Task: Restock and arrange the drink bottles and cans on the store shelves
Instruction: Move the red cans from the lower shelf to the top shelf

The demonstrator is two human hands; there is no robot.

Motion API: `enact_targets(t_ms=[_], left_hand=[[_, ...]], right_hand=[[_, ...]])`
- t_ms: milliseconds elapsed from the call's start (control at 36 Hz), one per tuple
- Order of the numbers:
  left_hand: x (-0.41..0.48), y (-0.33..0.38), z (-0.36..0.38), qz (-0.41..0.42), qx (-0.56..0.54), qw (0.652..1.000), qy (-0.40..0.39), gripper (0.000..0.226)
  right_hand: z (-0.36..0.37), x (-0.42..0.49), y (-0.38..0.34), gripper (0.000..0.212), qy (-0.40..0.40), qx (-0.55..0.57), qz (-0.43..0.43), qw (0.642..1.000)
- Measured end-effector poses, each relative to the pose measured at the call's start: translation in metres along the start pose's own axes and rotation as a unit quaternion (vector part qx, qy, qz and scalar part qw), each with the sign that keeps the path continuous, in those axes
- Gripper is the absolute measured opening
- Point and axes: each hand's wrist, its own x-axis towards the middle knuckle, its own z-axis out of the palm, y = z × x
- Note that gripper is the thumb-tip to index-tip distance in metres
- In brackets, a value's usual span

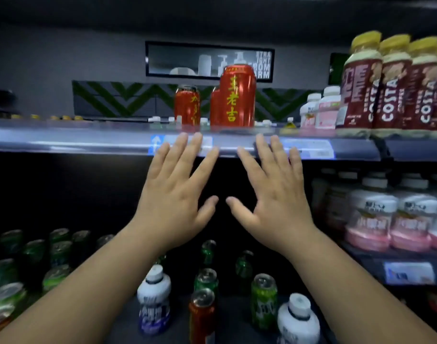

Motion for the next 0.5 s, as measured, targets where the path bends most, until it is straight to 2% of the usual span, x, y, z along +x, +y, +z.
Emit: enact_targets(t_ms=[111,194,306,500], left_hand=[[-0.042,0.006,0.004,-0.005,-0.067,0.998,0.001,0.067],[-0.073,0.007,0.013,-0.051,-0.127,0.988,-0.076,0.062],[-0.115,0.007,0.028,-0.1,-0.156,0.962,-0.203,0.058],[-0.17,0.002,0.052,-0.165,-0.179,0.917,-0.316,0.045]], right_hand=[[0.019,-0.053,-0.006,0.081,-0.061,0.1,0.038,0.992],[0.034,-0.085,-0.01,0.078,-0.171,0.18,0.128,0.96],[0.055,-0.118,-0.016,0.073,-0.264,0.188,0.169,0.931],[0.083,-0.147,-0.039,0.067,-0.331,0.195,0.185,0.904]])
